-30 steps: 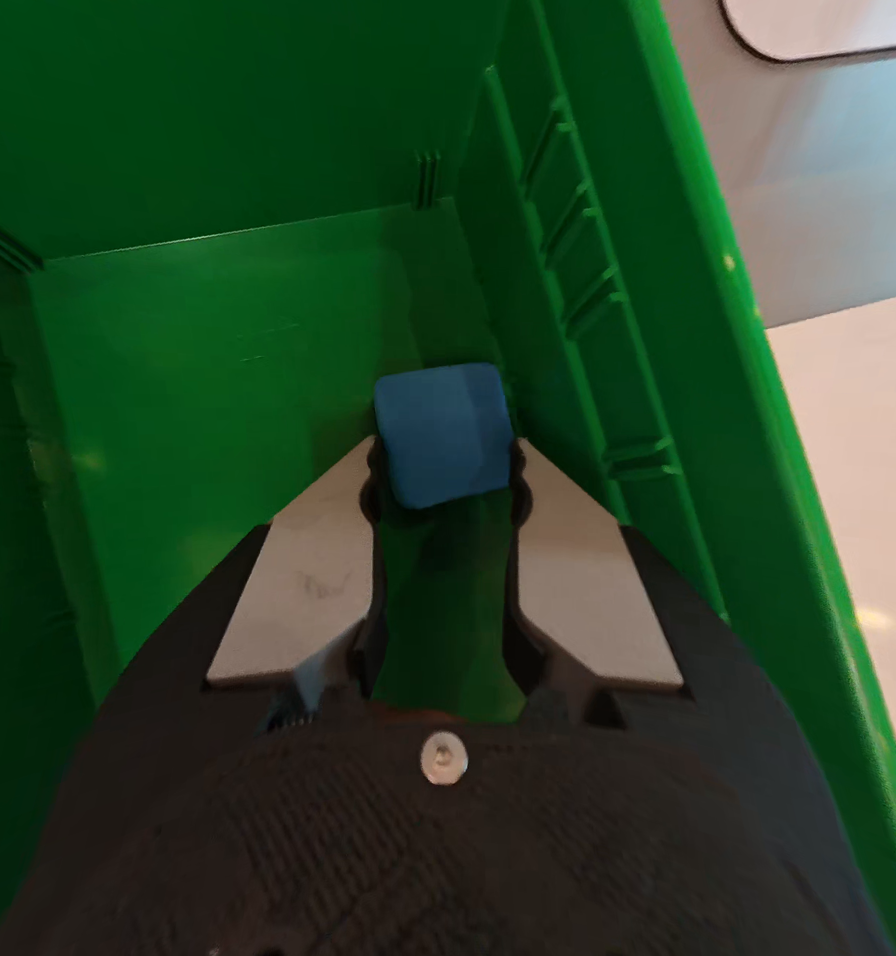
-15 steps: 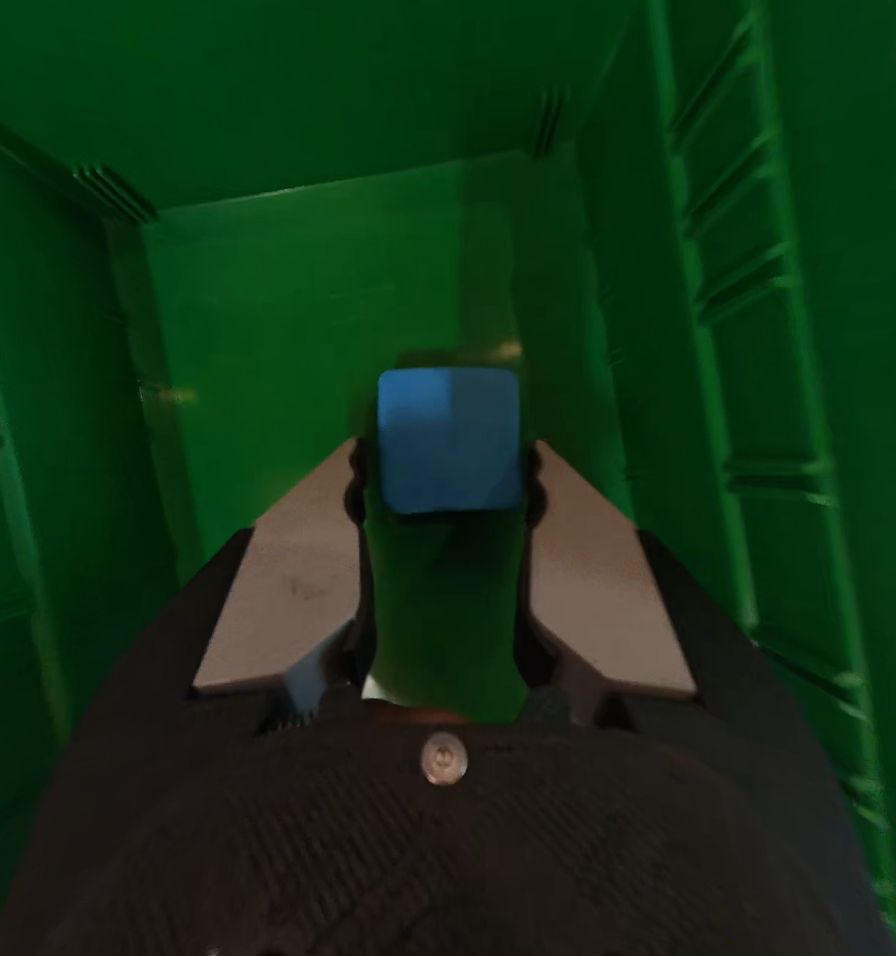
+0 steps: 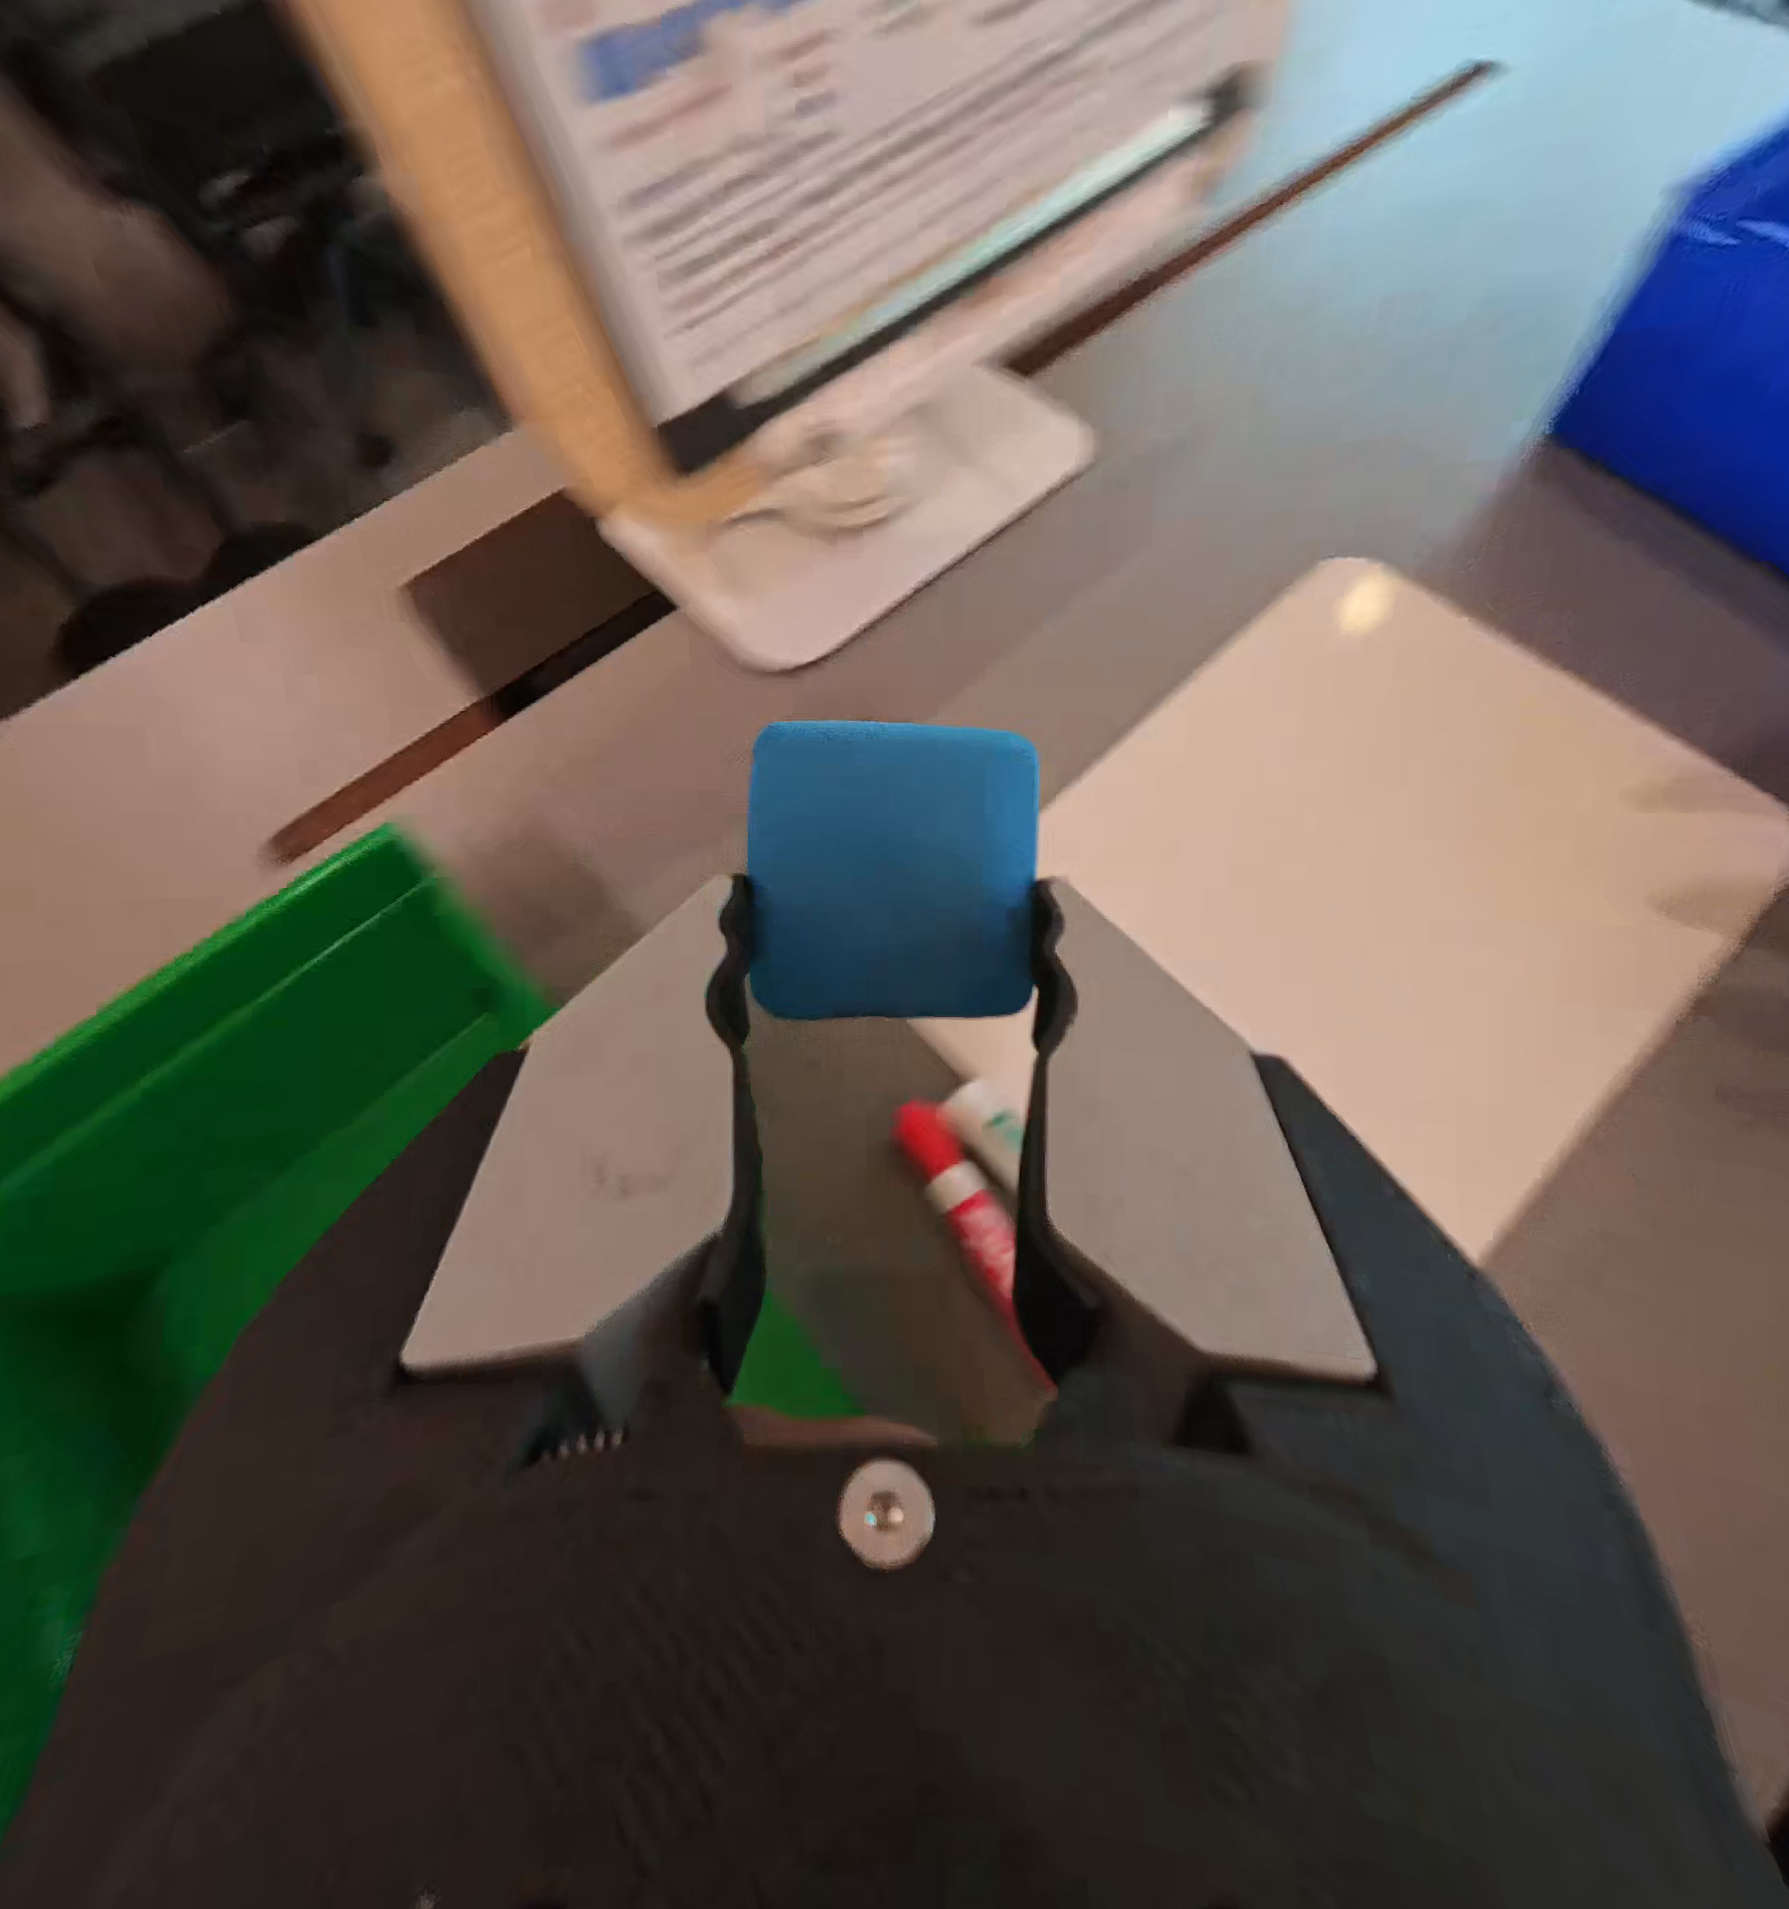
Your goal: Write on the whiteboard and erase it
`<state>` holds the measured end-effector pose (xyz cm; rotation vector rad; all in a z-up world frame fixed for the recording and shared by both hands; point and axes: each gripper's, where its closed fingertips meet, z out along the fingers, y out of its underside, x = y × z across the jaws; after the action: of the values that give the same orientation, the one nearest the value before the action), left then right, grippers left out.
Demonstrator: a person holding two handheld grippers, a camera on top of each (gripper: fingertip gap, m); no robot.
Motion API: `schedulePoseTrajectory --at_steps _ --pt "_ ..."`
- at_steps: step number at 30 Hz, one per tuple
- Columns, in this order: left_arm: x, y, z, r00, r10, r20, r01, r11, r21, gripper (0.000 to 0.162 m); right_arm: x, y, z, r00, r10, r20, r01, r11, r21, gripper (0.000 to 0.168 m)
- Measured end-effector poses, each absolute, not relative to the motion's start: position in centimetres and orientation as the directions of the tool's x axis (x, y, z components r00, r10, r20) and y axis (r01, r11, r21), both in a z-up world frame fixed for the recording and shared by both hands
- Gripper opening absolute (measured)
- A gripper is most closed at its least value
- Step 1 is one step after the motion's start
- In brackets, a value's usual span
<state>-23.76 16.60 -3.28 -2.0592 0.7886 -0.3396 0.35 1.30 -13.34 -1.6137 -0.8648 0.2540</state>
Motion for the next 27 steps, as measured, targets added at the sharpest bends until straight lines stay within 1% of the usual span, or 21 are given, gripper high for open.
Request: schedulePoseTrajectory --at_steps 2,6,8,11,13,15,20,23,25,27 --pt "-17.4 16.0 -3.3 0.672 -0.737 -0.072 -0.469 -0.349 -0.811 0.052 0.2 1.3 -13.4 0.693 0.659 0.293 0.387 0.002 -0.922 0.033" --pt "-5.3 15.9 -5.3 0.434 -0.897 -0.08 -0.597 -0.22 -0.771 0.052 -0.1 1.1 -13.3 0.681 0.667 0.302 0.391 0.017 -0.92 0.035" --pt "-1.0 17.8 -6.9 0.393 -0.912 -0.12 -0.658 -0.187 -0.73 0.052 -0.1 0.9 -13.1 0.681 0.669 0.298 0.378 0.028 -0.925 0.036" --pt "5.4 19.9 -9.4 0.341 -0.937 -0.077 -0.689 -0.194 -0.698 0.052 0.1 0.7 -12.4 0.69 0.671 0.273 0.333 0.041 -0.942 0.038" --pt "8.6 21.4 -11.3 0.321 -0.943 -0.082 -0.716 -0.185 -0.673 0.052 0.3 0.6 -12.0 0.691 0.679 0.248 0.298 0.045 -0.954 0.039" --pt "10.8 22.1 -13.6 0.305 -0.951 -0.053 -0.75 -0.206 -0.629 0.052 0.3 0.5 -11.9 0.688 0.691 0.225 0.275 0.038 -0.961 0.04" --pt "12.7 23.8 -17.8 0.271 -0.957 -0.103 -0.844 -0.184 -0.505 0.053 -0.1 0.2 -12.1 0.673 0.694 0.254 0.302 0.055 -0.952 0.04" --pt "12.8 24.3 -18.9 0.286 -0.948 -0.14 -0.86 -0.189 -0.475 0.054 -0.3 0.0 -12.2 0.663 0.692 0.286 0.329 0.073 -0.941 0.04" --pt "12.5 24.3 -19.0 0.3 -0.942 -0.152 -0.863 -0.2 -0.465 0.071 -0.3 0.1 -12.2 0.662 0.695 0.279 0.326 0.068 -0.943 0.04" --pt "11.5 24.8 -18.3 0.337 -0.92 -0.199 -0.854 -0.209 -0.477 0.072 -0.2 0.1 -12.1 0.666 0.699 0.261 0.309 0.061 -0.949 0.04"
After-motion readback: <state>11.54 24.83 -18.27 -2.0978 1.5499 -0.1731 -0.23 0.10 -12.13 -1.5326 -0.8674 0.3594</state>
